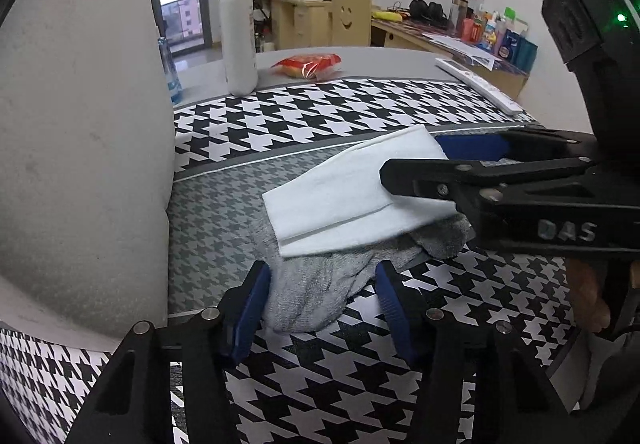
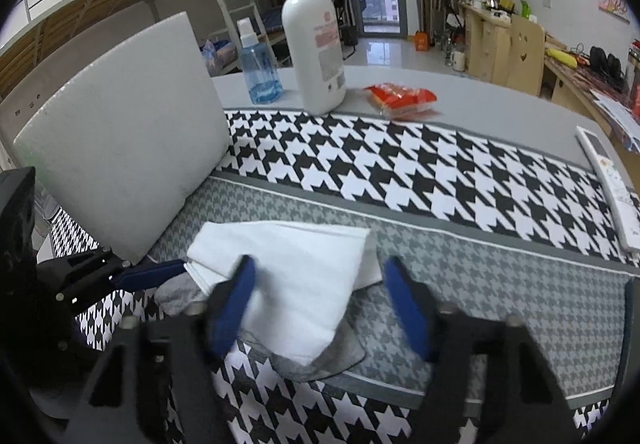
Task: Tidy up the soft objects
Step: 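Close the right gripper on the white tissue and lift it off the sock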
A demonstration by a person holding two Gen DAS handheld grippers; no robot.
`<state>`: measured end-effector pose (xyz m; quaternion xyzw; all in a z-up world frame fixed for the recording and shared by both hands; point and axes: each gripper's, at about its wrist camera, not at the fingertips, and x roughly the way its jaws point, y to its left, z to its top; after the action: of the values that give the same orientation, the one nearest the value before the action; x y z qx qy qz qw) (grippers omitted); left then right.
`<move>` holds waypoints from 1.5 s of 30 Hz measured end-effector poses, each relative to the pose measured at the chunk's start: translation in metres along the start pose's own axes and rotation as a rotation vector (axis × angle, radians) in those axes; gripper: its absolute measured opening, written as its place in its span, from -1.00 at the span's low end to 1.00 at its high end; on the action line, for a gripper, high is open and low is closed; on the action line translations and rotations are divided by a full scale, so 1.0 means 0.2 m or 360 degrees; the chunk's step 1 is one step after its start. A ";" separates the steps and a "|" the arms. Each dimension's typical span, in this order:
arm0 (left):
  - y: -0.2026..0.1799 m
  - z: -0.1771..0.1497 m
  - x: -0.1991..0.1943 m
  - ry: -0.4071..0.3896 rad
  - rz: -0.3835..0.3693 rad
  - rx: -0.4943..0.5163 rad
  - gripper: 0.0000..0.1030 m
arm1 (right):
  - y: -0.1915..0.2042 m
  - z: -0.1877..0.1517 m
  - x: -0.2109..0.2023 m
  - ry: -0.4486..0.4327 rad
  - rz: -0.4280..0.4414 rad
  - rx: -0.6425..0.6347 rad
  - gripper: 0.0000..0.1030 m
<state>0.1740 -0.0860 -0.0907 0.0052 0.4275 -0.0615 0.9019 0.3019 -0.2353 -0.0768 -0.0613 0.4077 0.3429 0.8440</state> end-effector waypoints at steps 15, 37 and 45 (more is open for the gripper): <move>0.00 0.00 0.00 -0.0006 0.0003 -0.0003 0.09 | -0.10 -0.01 -0.11 -0.0057 -0.0022 0.0100 -0.88; -0.01 0.00 -0.03 -0.0028 0.0005 0.0028 0.09 | -0.09 0.07 -0.05 -0.0024 0.0057 0.0107 0.38; -0.02 0.01 -0.01 -0.0019 -0.0006 0.0055 0.09 | -0.03 0.07 0.02 0.0033 0.0070 0.0018 -0.04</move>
<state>0.1730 -0.0897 -0.0879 0.0195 0.4210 -0.0706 0.9041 0.3162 -0.2317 -0.0711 -0.0511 0.4197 0.3583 0.8324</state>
